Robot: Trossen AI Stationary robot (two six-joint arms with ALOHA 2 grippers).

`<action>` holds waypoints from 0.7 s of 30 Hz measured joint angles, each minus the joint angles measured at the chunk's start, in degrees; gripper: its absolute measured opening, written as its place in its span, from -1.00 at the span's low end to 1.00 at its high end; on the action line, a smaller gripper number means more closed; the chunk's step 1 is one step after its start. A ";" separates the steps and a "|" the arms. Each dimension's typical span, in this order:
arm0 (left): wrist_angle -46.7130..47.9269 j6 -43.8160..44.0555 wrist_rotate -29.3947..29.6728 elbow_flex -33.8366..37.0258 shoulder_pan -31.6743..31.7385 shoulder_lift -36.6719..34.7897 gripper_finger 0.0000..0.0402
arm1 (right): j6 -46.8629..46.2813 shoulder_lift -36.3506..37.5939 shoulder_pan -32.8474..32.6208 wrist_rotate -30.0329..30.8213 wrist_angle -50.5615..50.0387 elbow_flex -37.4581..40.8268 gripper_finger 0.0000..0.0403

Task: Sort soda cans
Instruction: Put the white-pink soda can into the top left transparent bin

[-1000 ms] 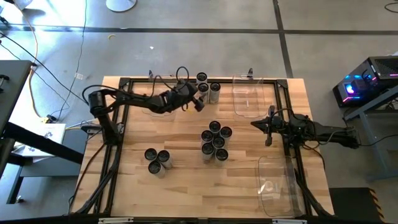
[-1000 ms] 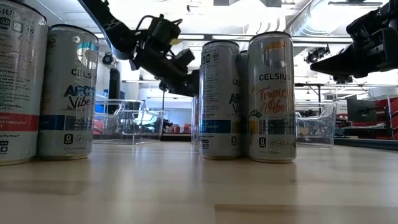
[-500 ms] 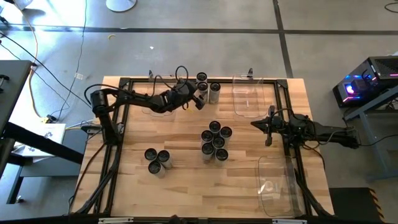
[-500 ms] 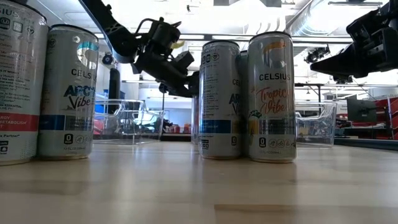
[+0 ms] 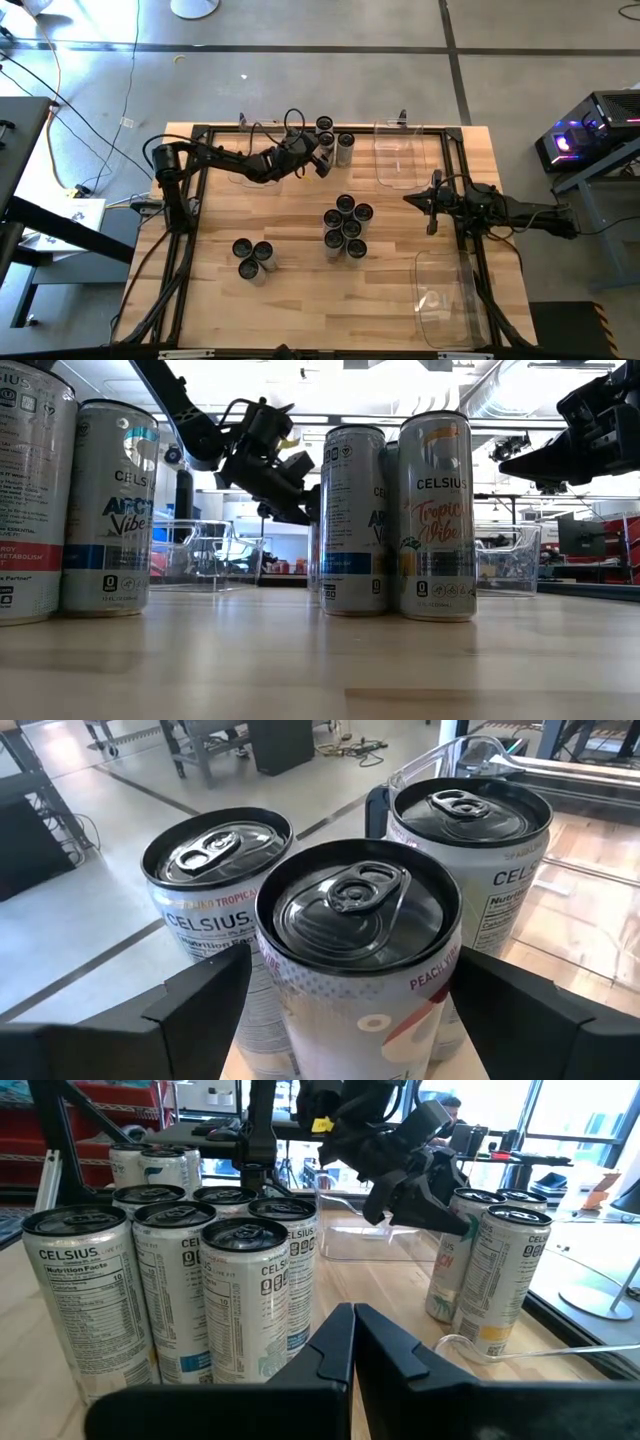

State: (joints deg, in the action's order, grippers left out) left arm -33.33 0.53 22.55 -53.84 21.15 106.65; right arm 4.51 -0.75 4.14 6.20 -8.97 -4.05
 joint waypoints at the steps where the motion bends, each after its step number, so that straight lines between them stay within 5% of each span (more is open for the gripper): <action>1: -0.01 -0.15 -0.09 0.00 0.00 0.00 0.60 | 0.00 0.00 -0.01 -0.01 0.00 0.00 -0.98; 21: 6.53 -3.77 -0.56 0.11 -1.76 -6.19 0.25 | 0.00 0.00 0.00 0.01 0.00 -0.02 -0.98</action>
State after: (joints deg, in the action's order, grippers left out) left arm -26.80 -3.24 21.99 -53.74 19.38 100.46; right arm 4.51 -0.75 4.14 6.21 -8.97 -4.08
